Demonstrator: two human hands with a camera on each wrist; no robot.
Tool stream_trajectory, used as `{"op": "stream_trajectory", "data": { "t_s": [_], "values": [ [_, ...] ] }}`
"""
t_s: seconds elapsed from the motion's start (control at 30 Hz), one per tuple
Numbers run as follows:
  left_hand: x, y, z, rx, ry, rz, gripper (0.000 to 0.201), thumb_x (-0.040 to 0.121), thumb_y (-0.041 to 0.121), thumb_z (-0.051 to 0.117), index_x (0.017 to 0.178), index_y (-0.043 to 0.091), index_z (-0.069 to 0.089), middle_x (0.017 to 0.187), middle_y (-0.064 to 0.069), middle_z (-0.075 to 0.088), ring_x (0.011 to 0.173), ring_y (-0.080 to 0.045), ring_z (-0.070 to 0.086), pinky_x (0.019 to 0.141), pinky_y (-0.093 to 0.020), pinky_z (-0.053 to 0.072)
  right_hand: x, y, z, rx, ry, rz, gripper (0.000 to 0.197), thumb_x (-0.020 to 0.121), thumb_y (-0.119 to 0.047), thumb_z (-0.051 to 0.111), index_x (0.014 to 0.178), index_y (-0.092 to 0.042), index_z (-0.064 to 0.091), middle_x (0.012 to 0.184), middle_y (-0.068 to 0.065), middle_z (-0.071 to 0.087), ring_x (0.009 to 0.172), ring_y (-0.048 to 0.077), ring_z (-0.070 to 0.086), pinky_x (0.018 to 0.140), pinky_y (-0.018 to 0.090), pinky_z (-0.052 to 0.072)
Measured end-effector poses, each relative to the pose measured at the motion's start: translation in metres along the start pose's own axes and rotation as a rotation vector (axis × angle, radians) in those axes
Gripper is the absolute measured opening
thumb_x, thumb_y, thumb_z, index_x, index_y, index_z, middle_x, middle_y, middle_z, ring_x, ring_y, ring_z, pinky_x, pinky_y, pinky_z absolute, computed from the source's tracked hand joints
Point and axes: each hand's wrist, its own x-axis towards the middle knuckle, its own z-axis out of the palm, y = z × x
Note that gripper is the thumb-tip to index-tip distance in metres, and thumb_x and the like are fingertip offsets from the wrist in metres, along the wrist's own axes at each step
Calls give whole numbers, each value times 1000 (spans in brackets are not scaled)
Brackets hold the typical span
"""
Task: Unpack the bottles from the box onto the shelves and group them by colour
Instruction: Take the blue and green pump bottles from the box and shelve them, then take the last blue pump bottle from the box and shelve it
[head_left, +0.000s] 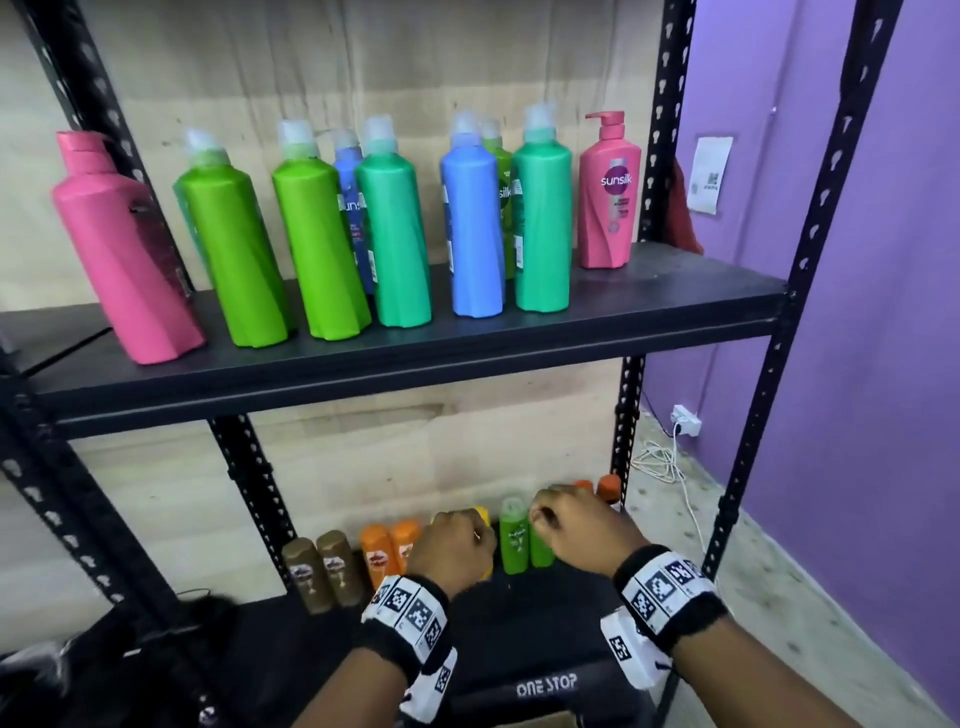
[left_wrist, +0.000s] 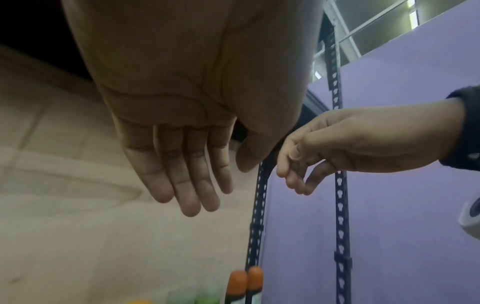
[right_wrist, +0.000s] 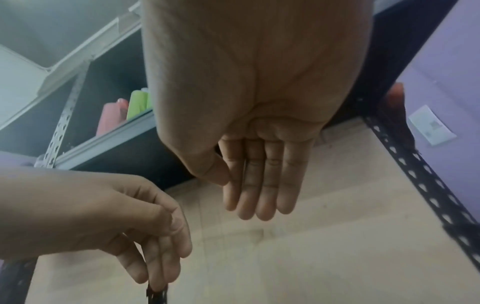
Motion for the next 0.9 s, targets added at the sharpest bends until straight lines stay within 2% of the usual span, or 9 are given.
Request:
{"op": "stream_trajectory", "data": {
  "t_s": [0.07, 0.13, 0.23, 0.33, 0.47, 0.57, 0.63, 0.77, 0.9],
  "values": [
    [-7, -8, 18, 14, -56, -21, 32, 96, 36, 49, 100, 16, 73, 110, -13, 73, 107, -34, 65, 86, -38, 54, -9, 5, 20, -26, -68, 43, 17, 93, -24, 50, 87, -23, 66, 95, -6, 69, 92, 15, 63, 60, 9, 36],
    [-17, -16, 35, 17, -114, -46, 33, 97, 39, 48, 98, 16, 71, 110, -13, 72, 105, -34, 66, 86, -38, 54, -16, 9, 39, 22, -176, 72, 18, 92, -21, 50, 83, -18, 65, 91, 2, 71, 88, 22, 64, 74, 32, 51],
    [-33, -31, 63, -19, -198, -76, 33, 99, 39, 49, 82, 13, 63, 100, -15, 72, 96, -34, 67, 77, -35, 50, -33, 15, 66, 39, -295, 123, 22, 94, -23, 50, 86, -13, 67, 93, 5, 70, 87, 25, 64, 79, 40, 53],
    [-48, -43, 89, -56, -292, -117, 33, 98, 39, 51, 77, 15, 60, 96, -14, 73, 92, -32, 69, 73, -34, 49, -52, 22, 95, 52, -374, 147, 24, 97, -24, 49, 93, -13, 70, 100, 4, 72, 94, 24, 64, 82, 39, 52],
    [-68, -56, 119, -65, -415, -191, 34, 98, 41, 51, 81, 14, 63, 98, -14, 72, 91, -32, 68, 77, -36, 53, -72, 30, 127, 97, -428, 221, 21, 96, -24, 52, 93, -15, 71, 104, 4, 73, 96, 22, 65, 83, 34, 52],
    [-84, -66, 139, -48, -482, -219, 38, 100, 38, 50, 75, 11, 58, 83, -12, 66, 81, -32, 65, 70, -37, 50, -88, 30, 149, 96, -490, 282, 22, 96, -26, 53, 95, -14, 71, 106, 8, 72, 97, 27, 66, 86, 39, 54],
    [-93, -72, 150, -30, -501, -234, 43, 100, 37, 48, 75, 5, 61, 77, -16, 62, 85, -36, 68, 69, -38, 51, -97, 33, 163, 104, -523, 304, 22, 95, -22, 52, 91, -10, 71, 100, 12, 73, 94, 30, 66, 85, 39, 54],
    [-110, -85, 172, 40, -548, -217, 40, 100, 39, 45, 90, 6, 65, 104, -20, 69, 96, -35, 67, 77, -37, 53, -114, 39, 192, 100, -592, 354, 22, 95, -19, 49, 78, -13, 63, 92, 11, 71, 79, 23, 59, 70, 27, 42],
    [-129, -98, 197, 66, -642, -205, 37, 102, 34, 43, 107, 7, 67, 110, -15, 70, 100, -32, 66, 78, -31, 50, -134, 44, 221, 132, -729, 439, 32, 100, -24, 46, 89, -4, 68, 96, 18, 70, 89, 33, 64, 75, 36, 48]
  ]
}}
